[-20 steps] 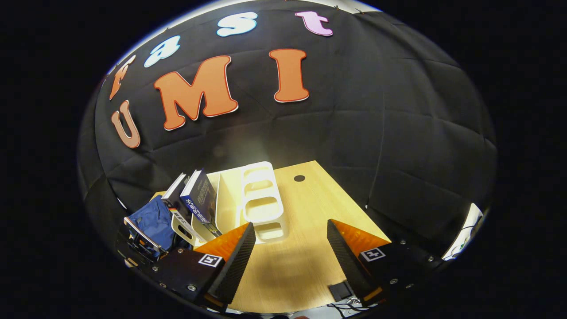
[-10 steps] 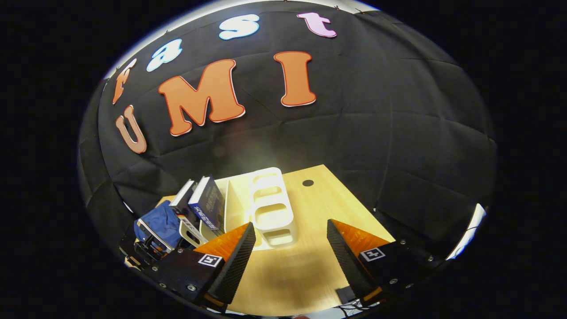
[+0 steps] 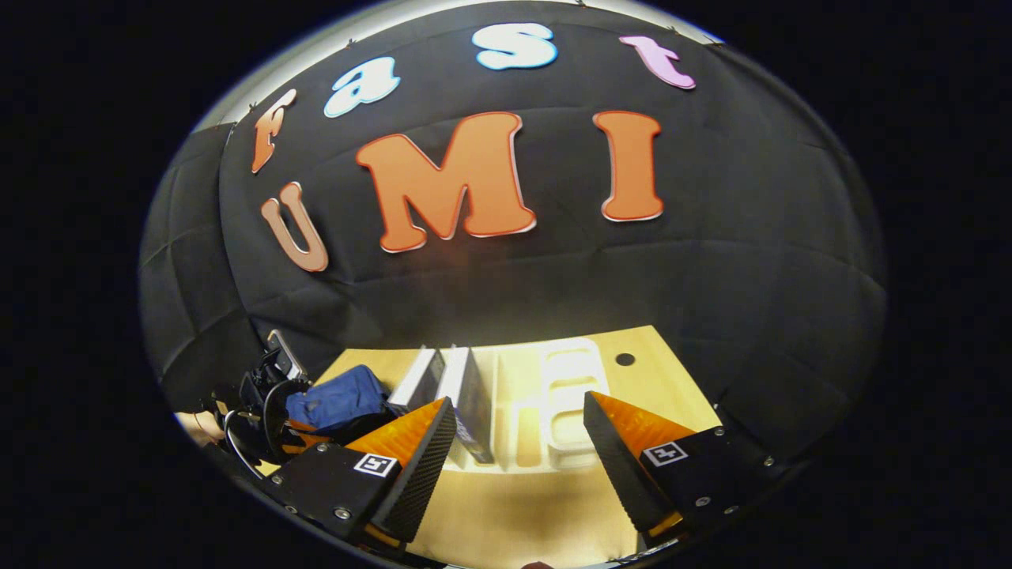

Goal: Open the schoolbag, grab two books from the bookshelf and put them into the schoolbag.

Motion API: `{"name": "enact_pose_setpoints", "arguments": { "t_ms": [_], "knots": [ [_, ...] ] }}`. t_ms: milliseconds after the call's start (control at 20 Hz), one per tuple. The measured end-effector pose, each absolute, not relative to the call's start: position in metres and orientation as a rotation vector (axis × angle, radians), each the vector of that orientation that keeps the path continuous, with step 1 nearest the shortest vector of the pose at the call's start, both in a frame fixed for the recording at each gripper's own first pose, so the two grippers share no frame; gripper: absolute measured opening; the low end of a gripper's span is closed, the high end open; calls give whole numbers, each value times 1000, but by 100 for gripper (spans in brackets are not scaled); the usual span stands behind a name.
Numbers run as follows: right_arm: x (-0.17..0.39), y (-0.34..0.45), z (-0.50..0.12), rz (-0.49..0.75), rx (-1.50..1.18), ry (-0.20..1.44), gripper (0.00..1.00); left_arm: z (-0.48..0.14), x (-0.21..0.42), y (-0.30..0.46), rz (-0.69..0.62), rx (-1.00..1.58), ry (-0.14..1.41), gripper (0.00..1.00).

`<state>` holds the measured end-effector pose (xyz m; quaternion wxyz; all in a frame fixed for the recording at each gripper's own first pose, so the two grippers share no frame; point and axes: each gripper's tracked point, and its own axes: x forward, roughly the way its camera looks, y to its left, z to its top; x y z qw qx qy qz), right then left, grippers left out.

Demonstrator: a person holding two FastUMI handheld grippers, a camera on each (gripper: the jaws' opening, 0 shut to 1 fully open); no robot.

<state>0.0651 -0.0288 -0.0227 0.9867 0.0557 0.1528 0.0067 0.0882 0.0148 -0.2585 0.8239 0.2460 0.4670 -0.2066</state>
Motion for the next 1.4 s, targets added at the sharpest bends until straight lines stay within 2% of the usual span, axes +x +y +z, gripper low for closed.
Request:
{"name": "enact_pose_setpoints", "arguments": {
  "t_ms": [300,450,750,1050,1250,1300,1400],
  "knots": [
    [141,81,-21,77,259,575,97,-239,118,46,-714,489,1031,2],
    [183,116,-49,74,295,735,97,-240,135,63,-799,483,1022,2],
    [227,132,-122,-24,178,1016,98,-226,156,83,-881,451,962,2],
    [242,115,-167,-107,96,1133,98,-222,163,95,-899,462,943,2],
    [246,116,-191,-100,65,1195,97,-221,164,96,-905,470,944,2],
    [246,116,-196,-101,60,1211,81,-221,163,96,-904,474,943,2],
    [247,112,-196,-114,56,1196,58,-220,162,97,-899,474,945,2]
  ]
}}
